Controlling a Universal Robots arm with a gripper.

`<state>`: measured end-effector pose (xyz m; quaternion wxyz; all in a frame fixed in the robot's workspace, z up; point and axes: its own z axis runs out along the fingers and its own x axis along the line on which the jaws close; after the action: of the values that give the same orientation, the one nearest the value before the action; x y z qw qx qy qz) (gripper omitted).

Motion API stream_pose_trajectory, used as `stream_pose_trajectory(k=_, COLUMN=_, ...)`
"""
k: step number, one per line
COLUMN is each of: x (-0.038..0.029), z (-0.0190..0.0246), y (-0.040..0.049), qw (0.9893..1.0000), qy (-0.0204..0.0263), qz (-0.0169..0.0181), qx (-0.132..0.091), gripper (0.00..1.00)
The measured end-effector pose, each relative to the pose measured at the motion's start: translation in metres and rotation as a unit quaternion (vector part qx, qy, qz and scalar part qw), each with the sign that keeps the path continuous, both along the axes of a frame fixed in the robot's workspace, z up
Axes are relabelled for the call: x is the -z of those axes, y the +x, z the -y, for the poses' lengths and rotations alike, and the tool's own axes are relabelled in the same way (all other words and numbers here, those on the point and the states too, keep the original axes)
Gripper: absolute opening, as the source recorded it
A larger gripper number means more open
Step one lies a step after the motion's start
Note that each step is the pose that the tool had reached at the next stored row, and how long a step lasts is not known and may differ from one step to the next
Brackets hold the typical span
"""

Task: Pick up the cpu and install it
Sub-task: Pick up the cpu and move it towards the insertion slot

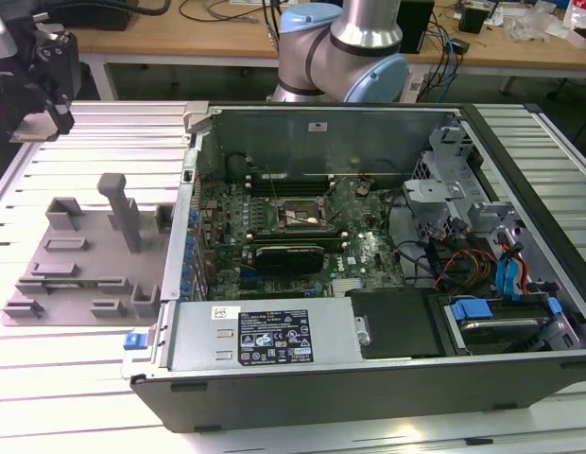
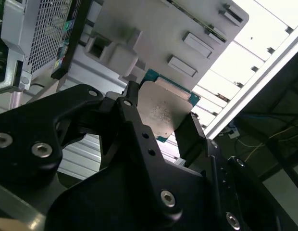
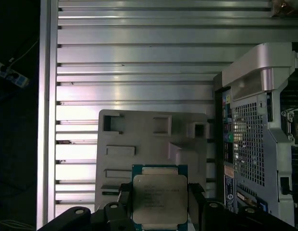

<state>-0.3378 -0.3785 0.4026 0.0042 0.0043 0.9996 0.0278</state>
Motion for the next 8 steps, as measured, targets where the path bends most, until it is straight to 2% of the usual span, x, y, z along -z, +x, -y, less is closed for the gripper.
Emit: stream_pose_trajectory(k=8, x=0.0, z=0.0, y=0.0162, qw=1.0, qy=0.0, qz=0.0, qx=0.0, gripper=0.55)
